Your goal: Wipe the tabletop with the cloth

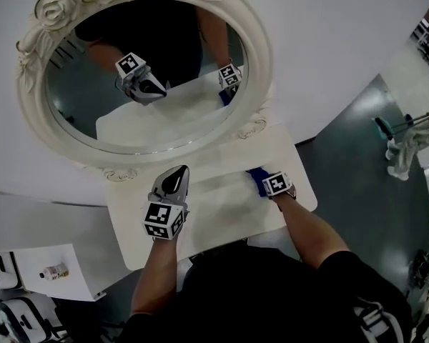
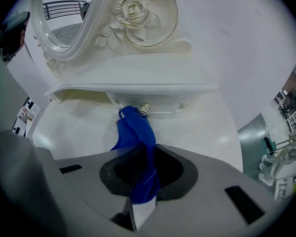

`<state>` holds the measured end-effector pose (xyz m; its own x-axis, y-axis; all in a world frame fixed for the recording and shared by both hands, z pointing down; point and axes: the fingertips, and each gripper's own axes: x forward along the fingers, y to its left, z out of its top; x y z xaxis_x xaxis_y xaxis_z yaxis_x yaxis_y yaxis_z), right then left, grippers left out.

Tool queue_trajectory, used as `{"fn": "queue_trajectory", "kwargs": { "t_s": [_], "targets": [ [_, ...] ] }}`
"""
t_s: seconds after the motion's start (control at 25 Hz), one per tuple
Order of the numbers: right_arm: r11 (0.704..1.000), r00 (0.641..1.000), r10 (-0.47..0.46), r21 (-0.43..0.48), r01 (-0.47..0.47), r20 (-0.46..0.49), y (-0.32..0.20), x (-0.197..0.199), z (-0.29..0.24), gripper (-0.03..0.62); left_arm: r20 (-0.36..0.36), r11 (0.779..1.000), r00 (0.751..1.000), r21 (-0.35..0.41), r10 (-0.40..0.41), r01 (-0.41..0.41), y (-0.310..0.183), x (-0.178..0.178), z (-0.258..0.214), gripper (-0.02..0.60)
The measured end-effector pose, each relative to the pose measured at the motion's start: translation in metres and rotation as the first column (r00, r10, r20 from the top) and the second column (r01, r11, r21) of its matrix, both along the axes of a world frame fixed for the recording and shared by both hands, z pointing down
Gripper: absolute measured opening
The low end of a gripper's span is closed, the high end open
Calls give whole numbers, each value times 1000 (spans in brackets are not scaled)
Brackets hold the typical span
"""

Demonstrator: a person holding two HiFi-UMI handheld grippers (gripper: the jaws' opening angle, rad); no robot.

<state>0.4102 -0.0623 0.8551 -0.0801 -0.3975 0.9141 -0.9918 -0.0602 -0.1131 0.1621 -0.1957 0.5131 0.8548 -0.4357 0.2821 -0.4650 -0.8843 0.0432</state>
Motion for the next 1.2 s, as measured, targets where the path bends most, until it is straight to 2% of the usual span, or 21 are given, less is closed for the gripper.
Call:
{"fn": "queue_trajectory", "kwargs": {
  "t_s": [0.04, 0.12, 0.16, 0.28, 0.32, 0.48, 0.52, 0.6, 0.8, 0.96, 1.08, 1.2],
  "targets": [
    [999, 1000, 14, -37, -14, -24, 11, 13, 0, 44, 1, 1000, 1000, -2, 7, -7, 1, 7, 1, 14],
    [992, 990, 44, -115, -60, -136, 33, 51, 1, 44, 3, 1000, 1000, -7, 19, -19, 2, 21, 4, 14],
    [991, 988, 58, -111, -74, -142, 36, 61, 1, 44, 2, 1000, 1000, -8, 24, -24, 2, 27, 5, 14],
    [995, 995, 97, -11, -97, 25, 28, 59, 2, 44, 2, 999, 999, -12, 42, -42, 5, 45, 7, 14],
    [994, 993, 111, 1, -111, 39, 29, 66, 1, 44, 2, 999, 999, -12, 46, -46, 6, 50, 7, 14],
    [986, 983, 165, -21, -167, -77, 52, 118, -2, 44, 5, 998, 999, -12, 54, -54, 10, 61, 9, 14],
    [984, 983, 174, -16, -175, -65, 53, 122, -1, 44, 7, 998, 998, -12, 55, -55, 10, 62, 9, 14],
    [985, 985, 173, 18, -173, -20, 48, 121, 0, 44, 9, 999, 999, -10, 53, -53, 9, 64, 10, 14],
    [986, 986, 167, 28, -167, -8, 45, 118, 0, 44, 7, 999, 999, -5, 41, -41, 11, 61, 8, 14],
    [983, 979, 180, -9, -182, -99, 49, 124, -11, 43, -8, 1000, 1000, 11, 27, -27, 9, 53, 3, 14],
    [991, 990, 133, 33, -132, -37, 30, 90, -23, 43, -16, 1000, 1000, 13, 17, -17, 9, 44, 2, 14],
    [998, 998, 55, 46, -54, -26, 21, 46, -36, 43, -26, 1000, 1000, 10, 12, -12, 12, 30, 2, 14]
  ]
}}
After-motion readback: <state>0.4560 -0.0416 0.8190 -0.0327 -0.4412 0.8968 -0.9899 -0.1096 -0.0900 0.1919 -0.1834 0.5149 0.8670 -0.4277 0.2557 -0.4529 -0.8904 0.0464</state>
